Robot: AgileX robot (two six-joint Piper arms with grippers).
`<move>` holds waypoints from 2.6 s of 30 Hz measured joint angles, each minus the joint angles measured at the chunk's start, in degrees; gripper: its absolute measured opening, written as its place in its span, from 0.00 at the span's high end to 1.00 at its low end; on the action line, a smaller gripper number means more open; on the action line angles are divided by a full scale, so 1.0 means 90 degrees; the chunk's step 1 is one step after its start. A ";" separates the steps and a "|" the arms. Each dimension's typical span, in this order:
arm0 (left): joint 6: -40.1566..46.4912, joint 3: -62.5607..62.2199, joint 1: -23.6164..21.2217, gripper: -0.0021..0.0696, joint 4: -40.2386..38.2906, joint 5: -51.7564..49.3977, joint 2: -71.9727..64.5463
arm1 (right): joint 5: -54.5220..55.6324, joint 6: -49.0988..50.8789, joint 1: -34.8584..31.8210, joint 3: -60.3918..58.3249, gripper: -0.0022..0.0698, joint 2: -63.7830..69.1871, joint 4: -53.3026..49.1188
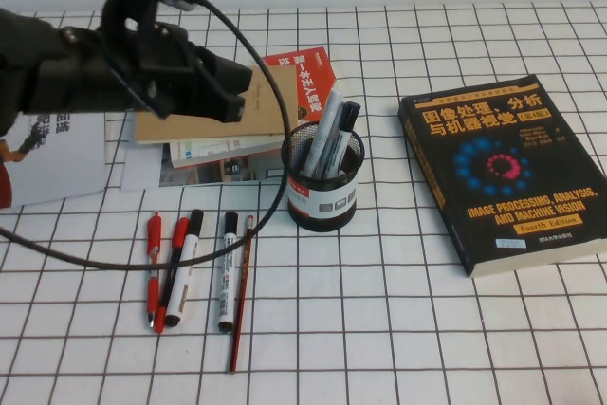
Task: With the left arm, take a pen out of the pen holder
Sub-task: 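Take a marker out of the pen holder and lay it on the table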
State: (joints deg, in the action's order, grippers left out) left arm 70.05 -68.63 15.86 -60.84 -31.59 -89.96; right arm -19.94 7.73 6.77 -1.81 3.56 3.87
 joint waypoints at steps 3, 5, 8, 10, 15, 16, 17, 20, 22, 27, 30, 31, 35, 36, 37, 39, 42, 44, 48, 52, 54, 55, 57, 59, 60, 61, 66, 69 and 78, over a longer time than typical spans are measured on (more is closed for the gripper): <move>0.0582 -0.0386 0.0242 0.88 0.0000 0.0000 -0.0546 | 0.0000 0.0000 0.0000 0.0000 0.99 0.0000 0.0000; 0.0962 -0.0585 0.0412 0.76 0.0000 0.0000 -0.0843 | 0.0000 0.0000 0.0000 0.0000 0.99 0.0000 0.0000; 0.1250 -0.0798 0.0581 0.51 -0.0014 0.0012 -0.1230 | 0.0000 0.0000 0.0000 0.0000 0.99 0.0000 0.0000; 0.1323 -0.0898 0.0655 0.38 -0.0098 0.0093 -0.1411 | 0.0000 0.0000 0.0000 0.0000 0.99 0.0000 0.0000; 0.1852 -0.0972 0.0655 0.28 -0.0755 0.0146 -0.1661 | 0.0000 0.0000 0.0000 0.0000 0.99 0.0000 0.0000; 0.2073 -0.0972 0.0655 0.28 -0.0973 0.0133 -0.1695 | 0.0000 0.0000 0.0000 0.0000 0.99 0.0000 0.0000; 0.2272 -0.0972 0.0655 0.28 -0.1181 0.0097 -0.1725 | 0.0000 0.0000 0.0000 0.0000 0.99 0.0000 0.0000; 0.3011 -0.0986 0.0655 0.27 -0.1941 0.0005 -0.1862 | 0.0000 0.0000 0.0000 0.0000 0.99 0.0000 0.0000; 0.3337 -0.0986 0.0655 0.27 -0.2420 -0.0021 -0.1982 | 0.0000 0.0000 0.0000 0.0000 0.99 0.0000 0.0000; 0.3819 -0.0986 0.0655 0.27 -0.3208 -0.0040 -0.2284 | 0.0000 0.0000 0.0000 0.0000 0.99 0.0000 0.0000; 0.4097 -0.0986 0.0655 0.27 -0.3458 -0.0103 -0.2378 | 0.0000 0.0000 0.0000 0.0000 0.99 0.0000 0.0000; 0.4205 -0.0986 0.0655 0.27 -0.3582 -0.0136 -0.2403 | 0.0000 0.0000 0.0000 0.0000 0.99 0.0000 0.0000; 0.4336 -0.0986 0.0655 0.30 -0.3930 -0.0162 -0.2509 | 0.0000 0.0000 0.0000 0.0000 0.99 0.0000 0.0000; 0.4353 -0.0986 0.0655 0.32 -0.3961 -0.0162 -0.2548 | 0.0000 0.0000 0.0000 0.0000 0.99 0.0000 0.0000; 0.4350 -0.0986 0.0655 0.34 -0.3986 -0.0162 -0.2595 | 0.0000 0.0000 0.0000 0.0000 0.99 0.0000 0.0000; 0.4350 -0.0986 0.0655 0.40 -0.4000 -0.0162 -0.2651 | 0.0000 0.0000 0.0000 0.0000 0.99 0.0000 0.0000; 0.4369 -0.0986 0.0655 0.53 -0.4000 -0.0162 -0.2664 | 0.0000 0.0000 0.0000 0.0000 0.99 0.0000 0.0000; 0.4367 -0.0986 0.0655 0.63 -0.4015 -0.0162 -0.2664 | 0.0000 0.0000 0.0000 0.0000 0.99 0.0000 0.0000; 0.4372 -0.0986 0.0655 0.79 -0.4015 -0.0179 -0.2664 | 0.0000 0.0000 0.0000 0.0000 0.99 0.0000 0.0000; 0.4398 -0.0986 0.0655 0.83 -0.4019 -0.0302 -0.2664 | 0.0000 0.0000 0.0000 0.0000 0.99 0.0000 0.0000; 0.4475 -0.0986 0.0655 0.83 -0.4019 -0.0371 -0.2664 | 0.0000 0.0000 0.0000 0.0000 0.99 0.0000 0.0000; 0.4531 -0.0986 0.0655 0.83 -0.4019 -0.0399 -0.2639 | 0.0000 0.0000 0.0000 0.0000 0.99 0.0000 0.0000; 0.4613 -0.0986 0.0655 0.83 -0.4019 -0.0445 -0.2577 | 0.0000 0.0000 0.0000 0.0000 0.99 0.0000 0.0000; 0.4706 -0.0986 0.0655 0.83 -0.4019 -0.0453 -0.2418 | 0.0000 0.0000 0.0000 0.0000 0.99 0.0000 0.0000; 0.4760 -0.0986 0.0655 0.83 -0.4019 -0.0452 -0.2319 | 0.0000 0.0000 0.0000 0.0000 0.99 0.0000 0.0000; 0.4821 -0.0986 0.0655 0.83 -0.4019 -0.0452 -0.2206 | 0.0000 0.0000 0.0000 0.0000 0.99 0.0000 0.0000; 0.4842 -0.0986 0.0655 0.83 -0.4019 -0.0481 -0.1614 | 0.0000 0.0000 0.0000 0.0000 0.99 0.0000 0.0000; 0.4662 -0.0986 0.0655 0.83 -0.4019 -0.0481 -0.1163 | 0.0000 0.0000 0.0000 0.0000 0.99 0.0000 0.0000; 0.2041 -0.0986 0.0655 0.83 -0.2463 0.0984 0.0268 | 0.0000 0.0000 0.0000 0.0000 0.99 0.0000 0.0000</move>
State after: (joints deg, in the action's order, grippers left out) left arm 88.42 -77.51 21.75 -83.01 -22.73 -87.54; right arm -19.94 7.73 6.77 -1.81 3.56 3.87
